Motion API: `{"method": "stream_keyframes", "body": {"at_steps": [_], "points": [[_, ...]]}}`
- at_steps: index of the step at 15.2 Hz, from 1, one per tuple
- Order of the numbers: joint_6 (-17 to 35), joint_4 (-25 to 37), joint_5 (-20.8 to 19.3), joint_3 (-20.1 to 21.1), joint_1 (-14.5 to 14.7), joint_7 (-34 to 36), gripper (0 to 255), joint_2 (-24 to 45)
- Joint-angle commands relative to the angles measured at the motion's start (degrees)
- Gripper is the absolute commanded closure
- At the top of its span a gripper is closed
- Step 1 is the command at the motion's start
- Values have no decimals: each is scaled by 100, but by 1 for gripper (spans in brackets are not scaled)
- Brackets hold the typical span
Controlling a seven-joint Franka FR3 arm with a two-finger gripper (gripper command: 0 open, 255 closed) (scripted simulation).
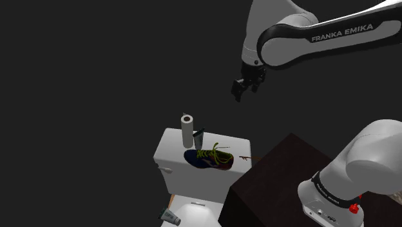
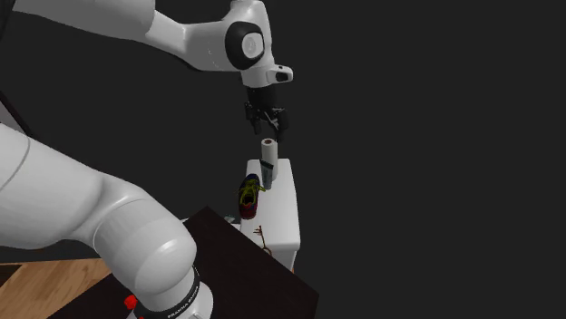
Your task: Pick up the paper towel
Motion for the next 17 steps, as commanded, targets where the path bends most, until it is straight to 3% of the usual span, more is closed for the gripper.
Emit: {"method": "stream_keyframes", "body": {"at_steps": [1,8,17], "points": [[288,115,16,174,54,235,0,376],[1165,721,-260,605,118,954,0,1815],[1775,2038,-1096,831,402,1997,0,3778]]}}
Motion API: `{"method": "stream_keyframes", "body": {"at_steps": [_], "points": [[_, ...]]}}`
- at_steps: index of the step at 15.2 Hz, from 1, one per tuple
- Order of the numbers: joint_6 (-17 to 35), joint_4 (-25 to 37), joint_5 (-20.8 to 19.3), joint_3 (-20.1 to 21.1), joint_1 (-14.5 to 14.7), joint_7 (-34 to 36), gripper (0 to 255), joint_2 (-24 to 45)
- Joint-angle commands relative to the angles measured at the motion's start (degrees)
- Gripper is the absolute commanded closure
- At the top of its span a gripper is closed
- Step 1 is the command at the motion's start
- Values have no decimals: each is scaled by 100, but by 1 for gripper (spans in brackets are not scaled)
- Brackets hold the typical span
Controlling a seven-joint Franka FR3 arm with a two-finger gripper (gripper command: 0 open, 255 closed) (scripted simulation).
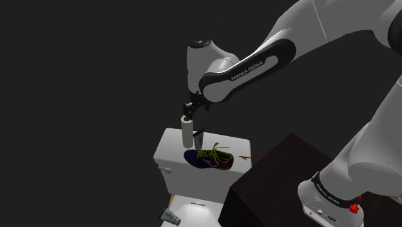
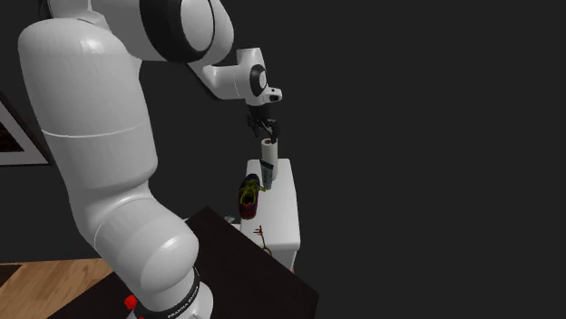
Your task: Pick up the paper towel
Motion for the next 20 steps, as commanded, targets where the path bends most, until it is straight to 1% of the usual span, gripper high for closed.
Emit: {"method": "stream_keyframes", "body": {"at_steps": [1,3,4,11,13,14,20], "points": [[59,381,-203,-1,109,221,0,451],[98,769,-383,-31,243,408,0,886],[102,841,-411,-40,269,438,0,964],[546,759,-651,-159,350,637,0,1353],[546,759,-650,-160,350,636,0,1353],[540,769,-650,-160,352,637,255,1358],[539,773,-651,-160,354,639,255,1360]]}}
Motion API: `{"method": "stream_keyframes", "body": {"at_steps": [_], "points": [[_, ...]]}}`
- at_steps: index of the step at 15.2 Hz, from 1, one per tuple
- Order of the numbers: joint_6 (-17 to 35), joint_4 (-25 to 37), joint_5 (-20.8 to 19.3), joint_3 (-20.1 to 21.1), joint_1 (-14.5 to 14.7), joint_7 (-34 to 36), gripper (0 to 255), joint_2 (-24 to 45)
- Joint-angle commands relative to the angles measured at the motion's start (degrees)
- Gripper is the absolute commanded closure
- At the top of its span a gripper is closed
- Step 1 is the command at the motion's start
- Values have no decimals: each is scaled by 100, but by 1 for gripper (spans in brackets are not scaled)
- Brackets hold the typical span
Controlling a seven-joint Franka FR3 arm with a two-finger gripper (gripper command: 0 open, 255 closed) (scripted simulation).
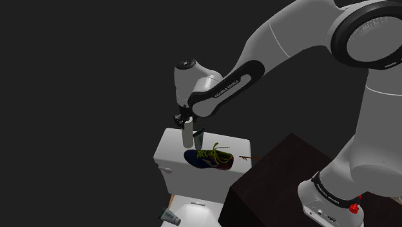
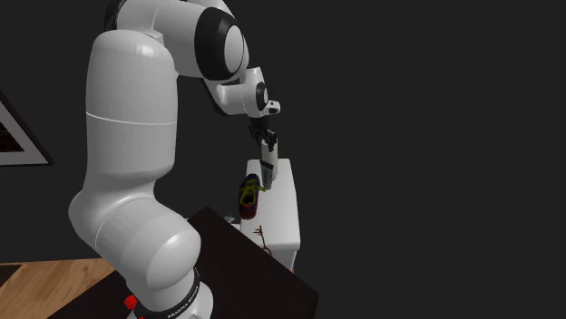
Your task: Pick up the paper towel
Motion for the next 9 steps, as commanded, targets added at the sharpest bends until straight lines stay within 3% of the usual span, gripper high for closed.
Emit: {"method": "stream_keyframes", "body": {"at_steps": [1,9], "points": [[-5,-4,-2,-4,-2,2,255,3],[-346,41,190,91,-72,-163,255,-315]]}}
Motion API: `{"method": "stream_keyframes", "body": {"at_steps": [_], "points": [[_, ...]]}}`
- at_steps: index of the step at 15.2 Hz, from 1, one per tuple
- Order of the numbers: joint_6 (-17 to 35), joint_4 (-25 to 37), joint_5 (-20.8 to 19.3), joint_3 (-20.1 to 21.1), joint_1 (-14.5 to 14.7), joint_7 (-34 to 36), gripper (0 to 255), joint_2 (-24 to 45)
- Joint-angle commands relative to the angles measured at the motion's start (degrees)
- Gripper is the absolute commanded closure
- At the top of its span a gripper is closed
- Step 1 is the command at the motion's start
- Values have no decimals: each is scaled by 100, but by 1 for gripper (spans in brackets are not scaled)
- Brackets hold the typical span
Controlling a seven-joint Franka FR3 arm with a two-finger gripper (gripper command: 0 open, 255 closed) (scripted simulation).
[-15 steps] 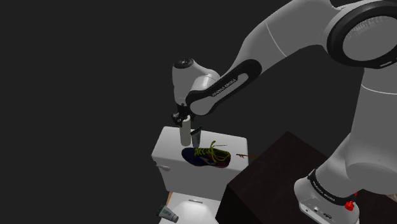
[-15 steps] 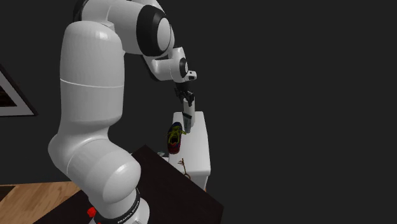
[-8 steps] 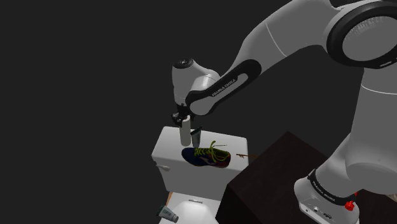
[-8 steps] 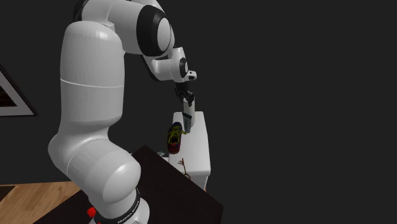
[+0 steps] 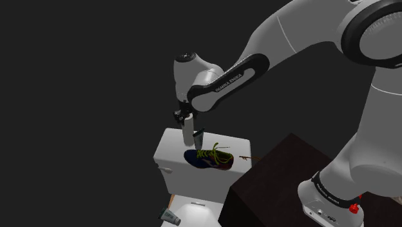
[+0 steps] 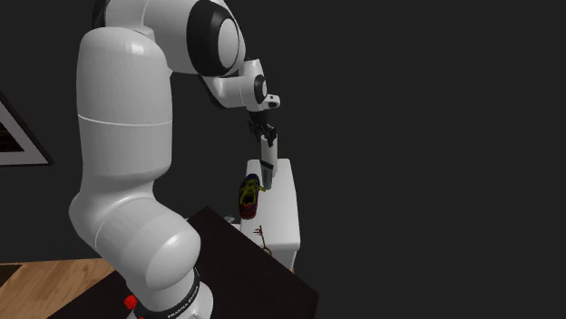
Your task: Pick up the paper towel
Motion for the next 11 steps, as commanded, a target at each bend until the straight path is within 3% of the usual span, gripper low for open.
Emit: {"method": "stream_keyframes", "body": {"at_steps": [1,11], "points": [[-123,38,65,25,-30,-70,255,-96],[-626,202,299,117,-89,-267,255,-466]]}}
